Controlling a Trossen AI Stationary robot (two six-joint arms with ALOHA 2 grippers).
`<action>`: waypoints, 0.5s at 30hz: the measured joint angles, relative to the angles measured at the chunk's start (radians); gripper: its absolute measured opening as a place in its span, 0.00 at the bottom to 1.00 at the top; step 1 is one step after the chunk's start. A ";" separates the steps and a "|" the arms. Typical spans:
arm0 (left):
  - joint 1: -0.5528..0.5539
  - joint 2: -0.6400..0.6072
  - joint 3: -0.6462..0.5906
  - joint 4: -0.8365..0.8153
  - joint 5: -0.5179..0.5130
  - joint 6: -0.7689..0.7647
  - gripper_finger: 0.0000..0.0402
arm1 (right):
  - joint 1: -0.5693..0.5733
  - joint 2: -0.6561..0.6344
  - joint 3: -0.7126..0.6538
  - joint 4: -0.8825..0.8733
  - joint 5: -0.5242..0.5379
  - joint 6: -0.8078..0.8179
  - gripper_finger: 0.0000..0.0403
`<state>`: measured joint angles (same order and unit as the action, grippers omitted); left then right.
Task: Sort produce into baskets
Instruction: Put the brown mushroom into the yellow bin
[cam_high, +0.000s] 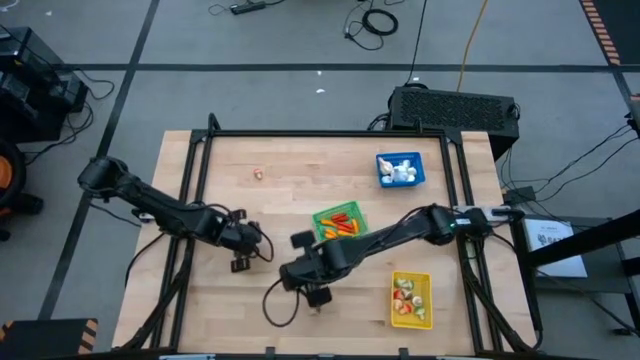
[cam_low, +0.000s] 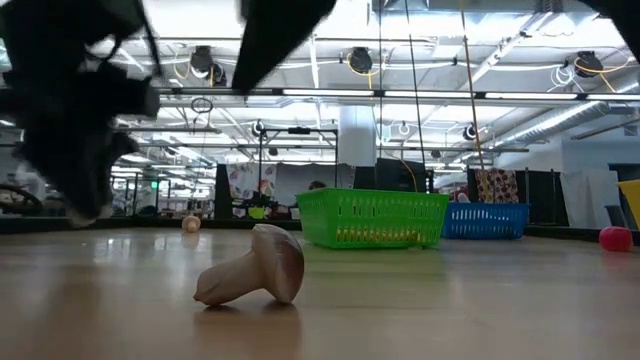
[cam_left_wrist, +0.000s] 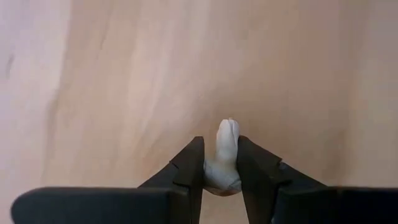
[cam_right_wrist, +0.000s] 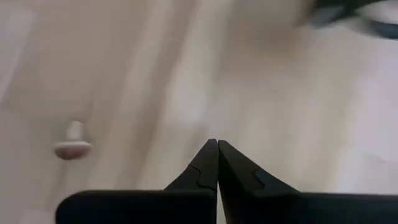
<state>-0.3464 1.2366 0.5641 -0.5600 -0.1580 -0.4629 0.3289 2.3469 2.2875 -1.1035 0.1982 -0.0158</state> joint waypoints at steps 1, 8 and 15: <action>-0.009 -0.018 0.000 0.046 0.002 0.010 0.21 | 0.003 -0.031 -0.005 -0.013 0.036 0.011 0.00; -0.090 -0.109 0.003 0.405 0.005 0.162 0.22 | 0.066 -0.395 -0.417 0.280 0.111 0.031 0.00; -0.127 -0.050 0.000 0.825 0.053 0.368 0.22 | 0.079 -0.637 -1.005 1.088 0.115 -0.029 0.00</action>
<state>-0.4735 1.1867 0.5644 0.2646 -0.1047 -0.0947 0.4080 1.7103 1.2820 -0.0151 0.3130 -0.0450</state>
